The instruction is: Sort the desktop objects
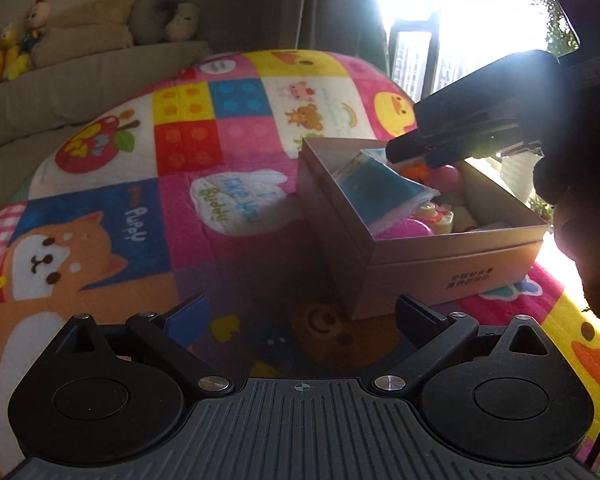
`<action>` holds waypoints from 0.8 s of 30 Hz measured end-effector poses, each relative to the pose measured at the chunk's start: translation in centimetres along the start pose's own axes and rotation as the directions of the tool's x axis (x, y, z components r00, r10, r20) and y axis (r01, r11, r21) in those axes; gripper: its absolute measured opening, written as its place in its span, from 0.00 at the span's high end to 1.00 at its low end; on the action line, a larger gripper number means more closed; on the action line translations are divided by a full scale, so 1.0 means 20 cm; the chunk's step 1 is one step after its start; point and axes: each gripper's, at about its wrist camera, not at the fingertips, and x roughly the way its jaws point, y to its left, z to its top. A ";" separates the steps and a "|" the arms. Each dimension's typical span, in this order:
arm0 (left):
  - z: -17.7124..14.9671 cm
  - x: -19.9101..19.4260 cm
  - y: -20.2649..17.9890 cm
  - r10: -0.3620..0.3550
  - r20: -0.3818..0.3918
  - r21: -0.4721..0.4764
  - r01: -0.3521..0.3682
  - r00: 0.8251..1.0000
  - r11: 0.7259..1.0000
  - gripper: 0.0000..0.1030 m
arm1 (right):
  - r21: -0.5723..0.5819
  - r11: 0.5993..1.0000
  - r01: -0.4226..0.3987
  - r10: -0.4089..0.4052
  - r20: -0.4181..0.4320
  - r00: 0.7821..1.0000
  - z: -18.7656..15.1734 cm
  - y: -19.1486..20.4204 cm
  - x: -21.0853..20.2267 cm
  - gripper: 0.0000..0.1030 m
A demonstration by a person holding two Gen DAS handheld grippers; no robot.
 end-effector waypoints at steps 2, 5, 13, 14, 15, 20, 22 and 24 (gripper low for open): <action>-0.01 -0.01 0.00 -0.007 0.007 0.006 0.007 1.000 1.000 0.01 | -0.015 1.000 0.018 -0.019 -0.024 1.000 0.00 0.02 0.08 0.65; -0.01 -0.03 0.03 0.006 0.030 -0.001 -0.006 1.000 1.000 0.01 | -0.027 0.998 0.055 -0.056 -0.025 0.998 -0.01 0.00 0.15 0.65; -0.01 0.06 0.12 -0.003 0.031 -0.132 0.007 1.000 0.991 0.01 | -0.022 0.996 0.084 -0.084 -0.024 0.996 -0.05 -0.06 0.13 0.65; -0.02 0.07 0.12 -0.014 0.030 -0.124 0.018 0.999 0.992 0.01 | -0.023 0.997 0.076 -0.077 -0.039 0.996 -0.04 -0.05 0.17 0.65; -0.03 0.07 0.11 -0.023 0.028 -0.114 0.026 0.999 0.993 0.01 | -0.019 0.997 0.070 -0.071 -0.049 0.996 -0.03 -0.05 0.19 0.65; -0.05 0.05 0.11 -0.057 0.048 -0.112 0.062 0.997 0.992 0.00 | 0.015 0.998 0.065 -0.063 -0.063 0.996 0.02 -0.01 0.30 0.65; -0.05 0.05 0.12 -0.062 0.050 -0.122 0.068 0.997 0.990 0.00 | 0.006 0.998 0.064 -0.063 -0.070 0.996 0.02 -0.01 0.29 0.65; -0.06 0.04 0.12 -0.062 0.050 -0.124 0.068 0.997 0.990 0.00 | -0.008 0.998 0.065 -0.066 -0.066 0.996 0.01 -0.01 0.24 0.65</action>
